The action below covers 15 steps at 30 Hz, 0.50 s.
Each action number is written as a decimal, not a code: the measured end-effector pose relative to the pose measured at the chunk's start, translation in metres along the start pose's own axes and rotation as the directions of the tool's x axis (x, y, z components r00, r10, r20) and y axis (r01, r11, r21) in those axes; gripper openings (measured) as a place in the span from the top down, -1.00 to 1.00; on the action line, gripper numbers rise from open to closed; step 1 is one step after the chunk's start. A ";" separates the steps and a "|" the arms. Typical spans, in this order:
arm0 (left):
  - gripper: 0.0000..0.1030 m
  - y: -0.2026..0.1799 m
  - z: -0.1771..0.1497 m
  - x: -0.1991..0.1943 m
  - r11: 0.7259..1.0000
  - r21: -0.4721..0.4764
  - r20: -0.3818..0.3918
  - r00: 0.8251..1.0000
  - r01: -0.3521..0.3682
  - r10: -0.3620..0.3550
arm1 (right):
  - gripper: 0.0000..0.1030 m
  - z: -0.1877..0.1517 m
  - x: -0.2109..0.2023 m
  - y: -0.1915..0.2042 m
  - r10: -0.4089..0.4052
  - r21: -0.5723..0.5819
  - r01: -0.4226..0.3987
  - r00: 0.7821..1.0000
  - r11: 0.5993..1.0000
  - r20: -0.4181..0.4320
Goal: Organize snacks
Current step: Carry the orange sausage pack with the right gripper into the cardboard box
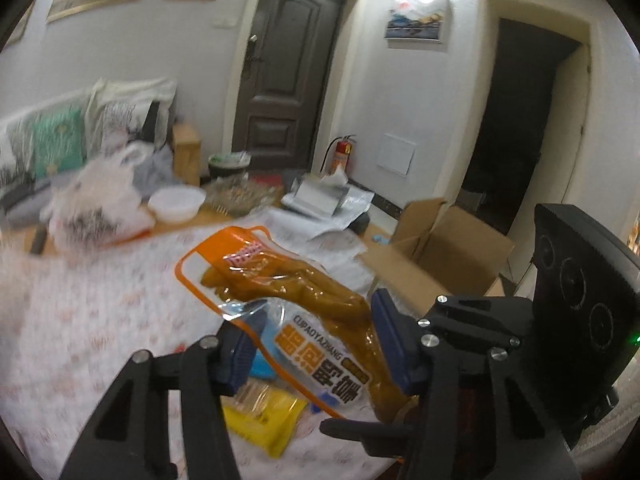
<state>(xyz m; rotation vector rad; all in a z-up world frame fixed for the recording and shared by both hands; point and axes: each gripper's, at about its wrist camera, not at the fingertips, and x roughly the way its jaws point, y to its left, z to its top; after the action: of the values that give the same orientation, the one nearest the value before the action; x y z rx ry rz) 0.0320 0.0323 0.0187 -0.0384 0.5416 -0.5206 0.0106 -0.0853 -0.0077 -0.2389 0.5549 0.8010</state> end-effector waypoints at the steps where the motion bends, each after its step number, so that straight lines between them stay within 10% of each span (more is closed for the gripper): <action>1: 0.02 -0.010 0.007 0.001 1.000 0.019 0.008 1.000 -0.002 0.002 | 0.02 0.001 -0.009 -0.005 -0.005 0.000 0.005 1.000 1.000 0.014; 15: 0.03 -0.151 0.095 0.098 0.972 0.217 -0.043 0.995 0.094 -0.087 | 0.01 -0.020 -0.118 -0.135 -0.141 0.105 0.133 0.988 0.986 0.070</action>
<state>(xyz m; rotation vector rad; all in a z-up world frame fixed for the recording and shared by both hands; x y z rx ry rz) 0.0815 -0.1560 0.0783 0.1571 0.5141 -0.6684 0.0358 -0.2575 0.0405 -0.1514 0.4984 0.6447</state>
